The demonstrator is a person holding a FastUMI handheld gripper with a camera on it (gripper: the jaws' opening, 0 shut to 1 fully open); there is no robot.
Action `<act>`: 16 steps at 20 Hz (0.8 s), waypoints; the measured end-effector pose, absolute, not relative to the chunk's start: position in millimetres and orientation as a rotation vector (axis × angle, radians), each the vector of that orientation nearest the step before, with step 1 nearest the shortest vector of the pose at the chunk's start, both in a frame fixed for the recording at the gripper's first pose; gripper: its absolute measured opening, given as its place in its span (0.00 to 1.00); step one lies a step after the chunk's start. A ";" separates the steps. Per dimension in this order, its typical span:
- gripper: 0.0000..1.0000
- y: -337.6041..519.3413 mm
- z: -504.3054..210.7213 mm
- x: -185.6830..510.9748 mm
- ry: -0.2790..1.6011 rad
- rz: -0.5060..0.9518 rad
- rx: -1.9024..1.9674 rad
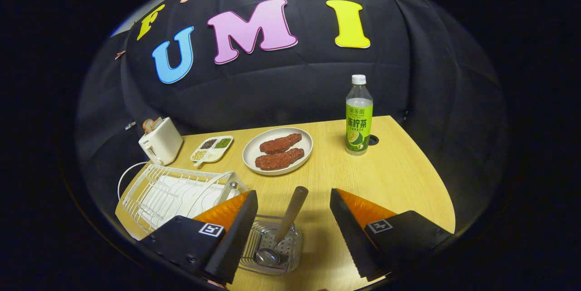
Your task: Take the plate from the dish rack, then take the spoon from the basket and place it into the plate.
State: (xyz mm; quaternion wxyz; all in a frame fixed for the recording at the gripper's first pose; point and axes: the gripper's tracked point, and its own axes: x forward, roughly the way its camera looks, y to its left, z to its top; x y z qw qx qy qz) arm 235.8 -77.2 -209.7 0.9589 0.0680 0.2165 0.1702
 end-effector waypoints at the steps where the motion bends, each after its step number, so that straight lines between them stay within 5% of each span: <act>1: 0.97 -76.0 -212.3 239.3 0.443 0.349 0.134; 5: 0.90 -60.9 -223.4 247.2 0.481 0.389 0.161; 6: 0.78 -58.3 -224.0 247.2 0.489 0.393 0.173; 11: 0.49 -59.3 -229.0 250.9 0.521 0.372 0.194; 12: 0.34 -61.1 -229.3 250.5 0.523 0.361 0.191; 16: 0.22 -56.1 -221.0 242.4 0.528 0.372 0.217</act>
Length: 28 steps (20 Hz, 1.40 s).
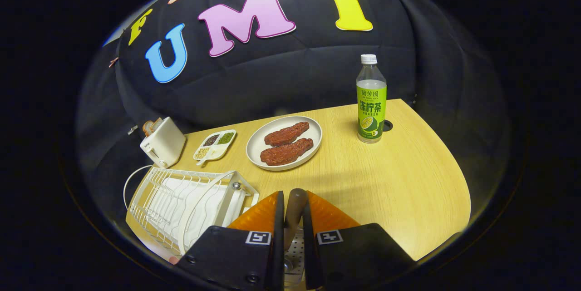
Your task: Take the plate from the dish rack, then take the spoon from the basket and place it into the plate.
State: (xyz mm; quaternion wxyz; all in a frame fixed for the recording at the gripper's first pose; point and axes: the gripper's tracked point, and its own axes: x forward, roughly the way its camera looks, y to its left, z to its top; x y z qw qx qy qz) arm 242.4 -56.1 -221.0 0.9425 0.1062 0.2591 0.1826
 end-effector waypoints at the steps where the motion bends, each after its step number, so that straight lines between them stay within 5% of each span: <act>1: 0.19 -53.5 -217.2 241.0 0.529 0.375 0.229; 5: 0.11 -49.7 -198.8 234.8 0.479 0.395 0.196; 19: 0.11 -59.7 -59.4 146.9 0.356 0.370 0.242; 28: 0.11 -5.3 -108.9 27.5 0.496 0.338 0.345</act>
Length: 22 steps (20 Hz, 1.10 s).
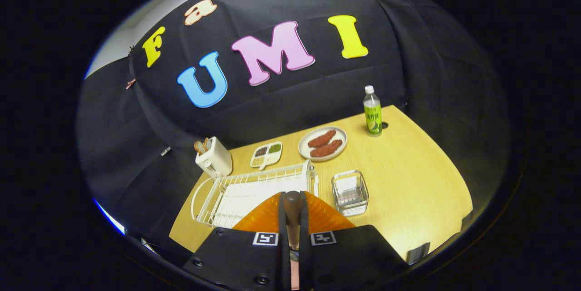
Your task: Take the plate from the dish rack, then take the spoon from the basket and place it into the plate.
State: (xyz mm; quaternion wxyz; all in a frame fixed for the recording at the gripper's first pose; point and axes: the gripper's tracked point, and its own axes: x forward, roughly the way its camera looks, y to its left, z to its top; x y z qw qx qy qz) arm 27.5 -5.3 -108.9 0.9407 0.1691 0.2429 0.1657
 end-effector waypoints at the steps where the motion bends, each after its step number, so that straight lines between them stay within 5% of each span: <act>1: 0.11 1.5 -121.4 18.7 0.518 0.335 0.357; 10: 0.11 51.1 -212.8 -21.9 0.665 0.287 0.402; 22: 0.16 72.5 -250.2 -23.5 0.742 0.248 0.471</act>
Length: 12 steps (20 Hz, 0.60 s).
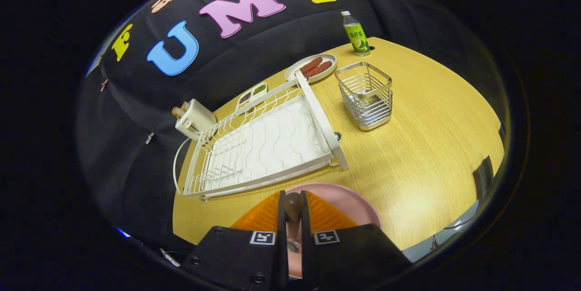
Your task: Take the plate from the dish rack, then take the spoon from the basket and place it into the plate.
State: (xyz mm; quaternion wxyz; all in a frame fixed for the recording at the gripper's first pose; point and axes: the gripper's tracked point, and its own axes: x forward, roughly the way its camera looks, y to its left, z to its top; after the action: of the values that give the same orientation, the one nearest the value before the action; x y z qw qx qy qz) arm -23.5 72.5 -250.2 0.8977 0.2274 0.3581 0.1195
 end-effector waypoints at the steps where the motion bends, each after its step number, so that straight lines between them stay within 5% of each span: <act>1: 0.16 67.6 -251.0 -25.9 0.746 0.240 0.461; 3: 0.22 62.1 -253.8 -23.3 0.743 0.219 0.437; 10: 0.99 36.5 -232.4 -34.0 0.685 0.175 0.375; 12: 0.99 22.8 -212.9 -31.4 0.621 0.166 0.326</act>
State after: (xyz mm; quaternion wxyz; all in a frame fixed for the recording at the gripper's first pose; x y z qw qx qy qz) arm -31.4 22.8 -212.9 0.9357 0.1596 0.3040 0.0813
